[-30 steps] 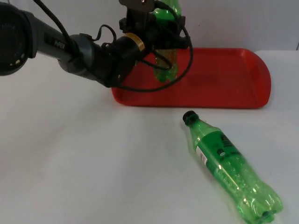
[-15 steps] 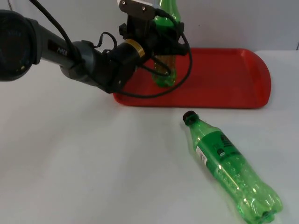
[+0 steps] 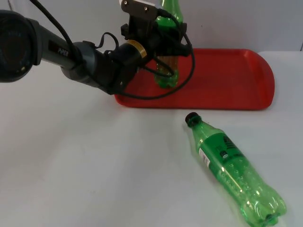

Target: Place the bottle upright on the tray.

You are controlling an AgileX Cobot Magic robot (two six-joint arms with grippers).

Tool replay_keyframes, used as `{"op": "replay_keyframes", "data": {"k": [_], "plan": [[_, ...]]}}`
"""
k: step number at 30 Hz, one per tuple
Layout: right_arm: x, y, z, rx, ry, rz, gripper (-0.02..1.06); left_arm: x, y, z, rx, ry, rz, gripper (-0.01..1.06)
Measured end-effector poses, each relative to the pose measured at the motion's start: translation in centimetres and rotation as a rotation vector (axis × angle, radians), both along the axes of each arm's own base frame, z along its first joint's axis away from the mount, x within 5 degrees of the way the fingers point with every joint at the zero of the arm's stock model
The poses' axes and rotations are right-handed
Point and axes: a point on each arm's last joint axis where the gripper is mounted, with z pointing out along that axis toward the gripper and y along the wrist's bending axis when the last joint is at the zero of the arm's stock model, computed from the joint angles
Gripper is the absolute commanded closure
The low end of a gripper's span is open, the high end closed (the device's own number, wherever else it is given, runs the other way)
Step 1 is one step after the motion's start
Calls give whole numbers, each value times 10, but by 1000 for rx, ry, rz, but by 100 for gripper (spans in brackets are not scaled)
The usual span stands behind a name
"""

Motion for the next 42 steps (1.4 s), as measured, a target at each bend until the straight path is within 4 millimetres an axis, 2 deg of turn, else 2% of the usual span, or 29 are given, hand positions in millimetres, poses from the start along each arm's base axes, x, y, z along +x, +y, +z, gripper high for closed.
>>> {"op": "replay_keyframes", "data": {"k": [3,4,6,8,26,32,40,42], "plan": [[0,0,0,0,0,0,-1,0,0,0,0,0,0,28],[0,0,0,0,0,0,-1,0,0,0,1,2,0,28],[0,0,0,0,0,0,-1,0,0,-2,3,3,-1,17],[0,0,0,0,0,0,-1,0,0,-2,4,4,-1,11],[0,0,0,0,0,0,-1,0,0,-5,10,13,-1,10],[0,0,0,0,0,0,-1,0,0,-4,13,17,1,4],[0,0,0,0,0,0,-1,4,4,27,132,155,51,4],[0,0,0,0,0,0,-1,4,4,29,147,176,58,4]]}}
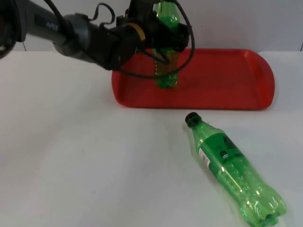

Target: Place the bottle upright on the tray.

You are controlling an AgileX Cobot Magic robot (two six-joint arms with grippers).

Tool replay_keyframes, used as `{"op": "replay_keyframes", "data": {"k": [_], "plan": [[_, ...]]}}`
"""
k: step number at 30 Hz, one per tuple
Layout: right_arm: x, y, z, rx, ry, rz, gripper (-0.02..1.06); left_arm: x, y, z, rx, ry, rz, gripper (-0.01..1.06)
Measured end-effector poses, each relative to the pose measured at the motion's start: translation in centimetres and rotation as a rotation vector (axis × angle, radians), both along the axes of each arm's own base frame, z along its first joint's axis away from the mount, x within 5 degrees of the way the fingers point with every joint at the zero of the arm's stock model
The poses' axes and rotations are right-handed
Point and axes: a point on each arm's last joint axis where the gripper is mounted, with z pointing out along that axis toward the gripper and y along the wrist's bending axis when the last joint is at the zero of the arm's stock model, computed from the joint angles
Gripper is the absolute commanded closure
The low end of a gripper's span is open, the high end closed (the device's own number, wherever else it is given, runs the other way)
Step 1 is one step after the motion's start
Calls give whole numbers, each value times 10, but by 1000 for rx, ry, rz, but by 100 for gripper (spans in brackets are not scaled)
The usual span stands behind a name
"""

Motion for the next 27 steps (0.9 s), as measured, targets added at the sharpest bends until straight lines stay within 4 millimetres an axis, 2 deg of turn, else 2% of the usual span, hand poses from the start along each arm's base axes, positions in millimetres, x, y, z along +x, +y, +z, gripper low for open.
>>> {"op": "replay_keyframes", "data": {"k": [12,27], "plan": [[0,0,0,0,0,0,-1,-4,10,11,82,234,90,4],[0,0,0,0,0,0,-1,-10,18,20,159,377,150,4]]}}
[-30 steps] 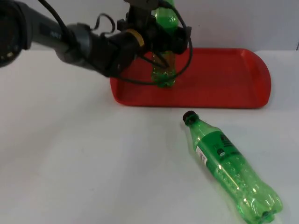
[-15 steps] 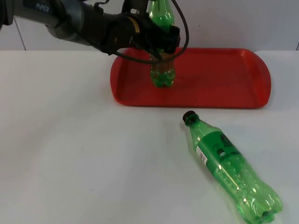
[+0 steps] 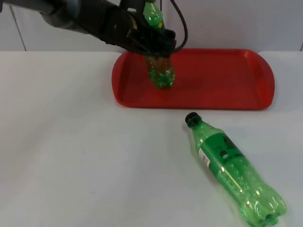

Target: Place the bottle upright on the tray.

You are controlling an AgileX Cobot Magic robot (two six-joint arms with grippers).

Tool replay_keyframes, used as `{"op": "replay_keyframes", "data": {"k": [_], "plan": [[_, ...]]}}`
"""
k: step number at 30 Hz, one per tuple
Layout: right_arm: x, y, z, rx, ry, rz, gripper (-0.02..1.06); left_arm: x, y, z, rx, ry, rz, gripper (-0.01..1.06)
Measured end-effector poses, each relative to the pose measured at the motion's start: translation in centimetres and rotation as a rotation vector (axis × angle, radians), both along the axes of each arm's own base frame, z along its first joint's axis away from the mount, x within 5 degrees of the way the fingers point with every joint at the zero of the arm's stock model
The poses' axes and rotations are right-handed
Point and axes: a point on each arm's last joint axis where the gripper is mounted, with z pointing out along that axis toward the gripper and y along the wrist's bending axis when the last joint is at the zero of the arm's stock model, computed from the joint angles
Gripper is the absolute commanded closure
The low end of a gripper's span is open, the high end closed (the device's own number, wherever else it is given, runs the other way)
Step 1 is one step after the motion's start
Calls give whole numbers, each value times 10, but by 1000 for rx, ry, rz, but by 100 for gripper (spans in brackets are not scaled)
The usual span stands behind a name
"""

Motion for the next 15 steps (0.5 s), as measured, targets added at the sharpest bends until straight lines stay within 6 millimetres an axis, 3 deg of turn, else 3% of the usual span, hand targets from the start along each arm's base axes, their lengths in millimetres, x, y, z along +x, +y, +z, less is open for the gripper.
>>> {"op": "replay_keyframes", "data": {"k": [8,15], "plan": [[0,0,0,0,0,0,-1,-2,2,15,3,4,11,4],[0,0,0,-2,0,-1,-1,-6,6,11,46,79,32,4]]}}
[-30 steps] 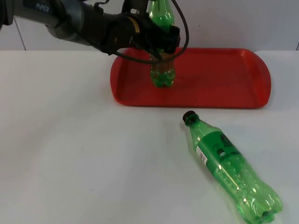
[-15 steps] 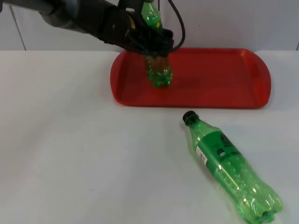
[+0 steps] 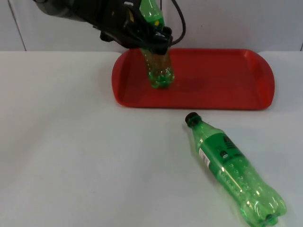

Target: Place the bottle upright on the tray.

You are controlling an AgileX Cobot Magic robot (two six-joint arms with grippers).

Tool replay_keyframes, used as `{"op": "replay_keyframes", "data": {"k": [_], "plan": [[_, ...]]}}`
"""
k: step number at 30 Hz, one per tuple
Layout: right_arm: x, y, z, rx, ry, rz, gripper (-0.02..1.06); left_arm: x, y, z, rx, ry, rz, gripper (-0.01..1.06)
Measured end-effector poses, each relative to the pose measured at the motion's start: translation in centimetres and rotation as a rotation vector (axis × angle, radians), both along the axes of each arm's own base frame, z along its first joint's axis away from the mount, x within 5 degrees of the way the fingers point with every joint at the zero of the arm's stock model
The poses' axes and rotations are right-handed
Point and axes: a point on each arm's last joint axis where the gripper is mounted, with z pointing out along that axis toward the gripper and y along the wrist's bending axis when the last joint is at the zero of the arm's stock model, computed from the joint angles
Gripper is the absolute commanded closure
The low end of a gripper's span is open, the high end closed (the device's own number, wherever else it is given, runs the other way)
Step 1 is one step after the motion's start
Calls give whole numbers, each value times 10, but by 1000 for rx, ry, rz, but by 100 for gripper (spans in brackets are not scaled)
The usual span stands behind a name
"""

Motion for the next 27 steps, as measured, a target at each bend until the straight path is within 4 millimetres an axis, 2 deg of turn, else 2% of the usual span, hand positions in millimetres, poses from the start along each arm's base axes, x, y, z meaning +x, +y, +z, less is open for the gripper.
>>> {"op": "replay_keyframes", "data": {"k": [4,14,27], "plan": [[0,0,0,0,0,0,-1,-2,1,-2,20,26,2,4],[0,0,0,0,0,0,-1,-14,-19,6,36,56,-40,4],[0,0,0,0,0,0,-1,-25,-12,-2,118,210,-16,4]]}}
